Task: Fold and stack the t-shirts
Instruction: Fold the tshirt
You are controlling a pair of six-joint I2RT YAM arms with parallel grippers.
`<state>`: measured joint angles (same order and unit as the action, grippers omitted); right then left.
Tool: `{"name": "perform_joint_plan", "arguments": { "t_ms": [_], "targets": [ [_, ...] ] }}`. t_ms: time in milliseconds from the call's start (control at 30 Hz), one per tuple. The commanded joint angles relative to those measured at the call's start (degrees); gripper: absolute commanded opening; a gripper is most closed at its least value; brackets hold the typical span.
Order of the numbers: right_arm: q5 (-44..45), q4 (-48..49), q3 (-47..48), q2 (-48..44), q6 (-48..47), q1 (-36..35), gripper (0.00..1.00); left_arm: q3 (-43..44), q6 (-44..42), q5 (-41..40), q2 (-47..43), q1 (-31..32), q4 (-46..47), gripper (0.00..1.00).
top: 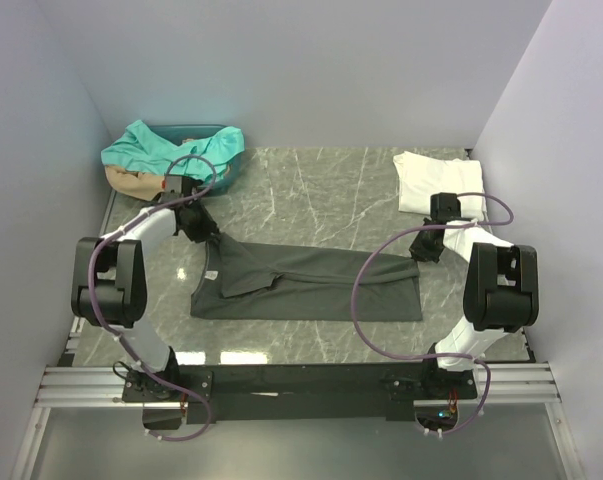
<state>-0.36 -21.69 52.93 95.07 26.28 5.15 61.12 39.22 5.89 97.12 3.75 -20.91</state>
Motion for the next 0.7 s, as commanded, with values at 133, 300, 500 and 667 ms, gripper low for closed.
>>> {"name": "perform_joint_plan", "arguments": {
  "t_ms": [133, 300, 500, 667],
  "targets": [
    [-0.5, 1.0, 1.0, 1.3, -0.4, 0.5, 0.0, 5.2, -1.2, 0.7, 4.1, 2.8, 1.5, 0.36],
    [-0.5, 0.9, 1.1, 1.2, -0.4, 0.5, 0.0, 5.6, -1.5, -1.8, 6.1, 3.1, -0.6, 0.35],
    [-0.6, 0.9, 0.9, 1.3, -0.4, 0.5, 0.0, 4.6, -1.0, -1.9, 6.1, 3.7, -0.4, 0.36],
    [-0.5, 1.0, 0.8, 1.3, -0.5, 0.5, 0.0, 3.9, -0.4, -0.8, 6.0, 4.7, 0.5, 0.24]
  ]
}}
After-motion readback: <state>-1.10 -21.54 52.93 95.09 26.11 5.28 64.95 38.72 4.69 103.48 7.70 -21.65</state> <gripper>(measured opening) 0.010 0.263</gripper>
